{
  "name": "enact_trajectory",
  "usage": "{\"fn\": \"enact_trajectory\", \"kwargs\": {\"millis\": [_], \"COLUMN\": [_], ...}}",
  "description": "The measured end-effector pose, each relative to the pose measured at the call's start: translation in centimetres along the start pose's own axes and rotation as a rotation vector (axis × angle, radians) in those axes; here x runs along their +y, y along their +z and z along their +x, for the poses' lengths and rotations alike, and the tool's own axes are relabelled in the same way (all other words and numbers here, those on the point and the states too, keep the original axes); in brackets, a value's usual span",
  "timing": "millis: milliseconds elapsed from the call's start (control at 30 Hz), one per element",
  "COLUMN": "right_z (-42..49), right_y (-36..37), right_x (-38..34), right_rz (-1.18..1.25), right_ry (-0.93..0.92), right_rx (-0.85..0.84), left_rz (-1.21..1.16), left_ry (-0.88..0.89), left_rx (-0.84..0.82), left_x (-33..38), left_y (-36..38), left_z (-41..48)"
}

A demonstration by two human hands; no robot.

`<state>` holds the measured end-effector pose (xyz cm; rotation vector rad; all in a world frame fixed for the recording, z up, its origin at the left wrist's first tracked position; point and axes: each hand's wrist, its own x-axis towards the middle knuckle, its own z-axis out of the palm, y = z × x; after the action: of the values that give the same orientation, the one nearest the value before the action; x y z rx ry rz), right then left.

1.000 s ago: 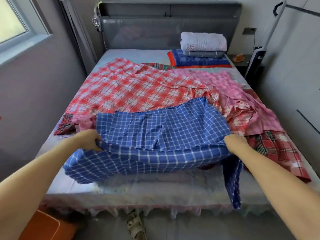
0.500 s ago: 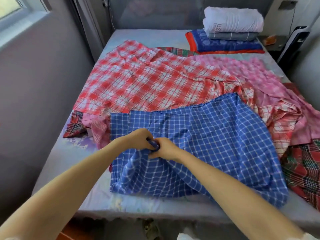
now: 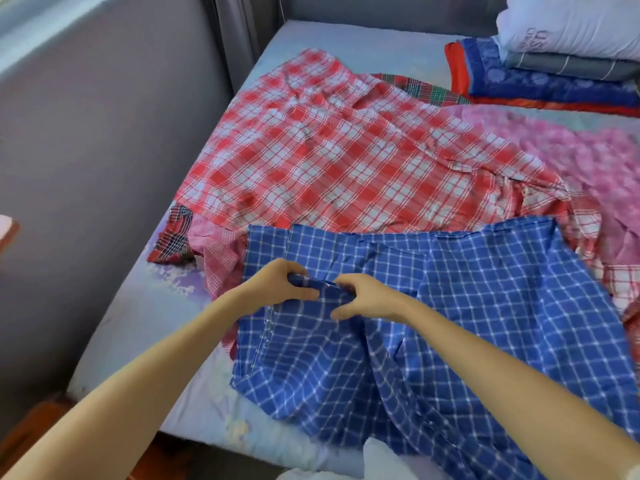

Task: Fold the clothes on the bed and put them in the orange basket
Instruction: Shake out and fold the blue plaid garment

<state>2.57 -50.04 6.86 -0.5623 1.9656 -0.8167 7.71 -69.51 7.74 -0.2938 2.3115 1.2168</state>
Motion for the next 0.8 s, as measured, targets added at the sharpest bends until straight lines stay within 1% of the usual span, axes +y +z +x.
{"fn": "enact_trajectory", "kwargs": {"millis": [67, 167, 267, 333, 367, 433, 500, 600, 733, 800], "right_z": [1.8, 4.1, 6.8, 8.5, 10.0, 11.9, 14.5, 17.4, 20.4, 21.5], "right_y": [-0.6, -1.5, -2.7, -3.5, -4.1, -5.1, -5.9, -6.7, -7.4, -7.4], "right_x": [-1.0, -1.3, -0.5, 0.1, 0.8, 1.6, 3.1, 4.9, 6.2, 6.4], "right_rz": [0.089, 0.121, 0.117, 0.118, 0.108, 0.064, 0.032, 0.064, 0.274, 0.288], "right_ry": [-0.047, -0.067, -0.06, -0.037, -0.024, 0.005, 0.036, 0.076, 0.085, 0.093], "right_rx": [0.028, 0.04, 0.064, 0.108, 0.136, 0.188, 0.241, 0.269, 0.223, 0.18], "left_rz": [0.018, -0.051, -0.269, -0.365, -0.336, -0.156, -0.037, 0.005, 0.035, 0.038], "left_ry": [0.039, 0.002, -0.099, -0.178, -0.227, -0.335, -0.413, -0.472, -0.51, -0.528], "left_rx": [-0.003, -0.013, -0.004, 0.088, 0.145, 0.236, 0.305, 0.383, 0.399, 0.428], "left_x": [0.5, 0.5, -1.0, -3.0, -4.4, -6.8, -8.7, -11.1, -13.0, -13.3], "left_y": [-0.6, -2.0, -3.6, -4.4, -4.7, -4.7, -4.0, -2.2, -0.6, -0.4], "left_z": [1.9, 4.2, 7.1, 9.6, 11.5, 14.8, 18.6, 23.5, 28.4, 29.7]}}
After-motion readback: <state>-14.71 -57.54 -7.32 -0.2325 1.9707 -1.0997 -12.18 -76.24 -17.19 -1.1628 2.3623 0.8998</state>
